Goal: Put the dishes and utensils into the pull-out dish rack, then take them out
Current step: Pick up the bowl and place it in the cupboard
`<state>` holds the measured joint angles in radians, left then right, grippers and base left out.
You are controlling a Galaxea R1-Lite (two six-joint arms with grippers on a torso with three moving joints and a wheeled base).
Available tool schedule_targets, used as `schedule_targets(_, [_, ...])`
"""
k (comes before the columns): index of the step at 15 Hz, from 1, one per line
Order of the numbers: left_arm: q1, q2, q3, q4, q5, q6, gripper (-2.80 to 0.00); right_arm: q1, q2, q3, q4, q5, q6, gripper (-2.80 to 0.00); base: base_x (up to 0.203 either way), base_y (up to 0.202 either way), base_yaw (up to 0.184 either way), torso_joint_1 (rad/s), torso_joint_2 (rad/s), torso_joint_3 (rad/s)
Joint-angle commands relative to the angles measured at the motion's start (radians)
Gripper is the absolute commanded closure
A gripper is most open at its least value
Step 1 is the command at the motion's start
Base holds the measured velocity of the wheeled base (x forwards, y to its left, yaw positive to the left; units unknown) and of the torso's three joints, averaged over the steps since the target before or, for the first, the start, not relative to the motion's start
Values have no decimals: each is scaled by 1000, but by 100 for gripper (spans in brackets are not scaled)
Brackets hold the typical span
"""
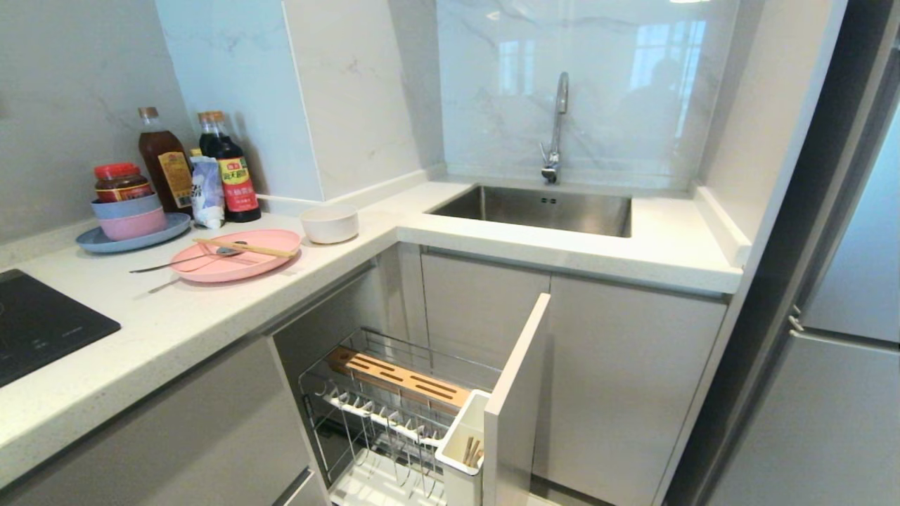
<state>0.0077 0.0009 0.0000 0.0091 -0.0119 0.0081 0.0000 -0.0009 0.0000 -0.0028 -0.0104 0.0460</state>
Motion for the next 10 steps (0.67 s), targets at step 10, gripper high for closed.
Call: schedule_targets(10, [0, 2, 0, 0, 0, 0, 0, 1, 1, 0, 0, 0, 0, 0, 0, 0, 0, 0, 0, 0])
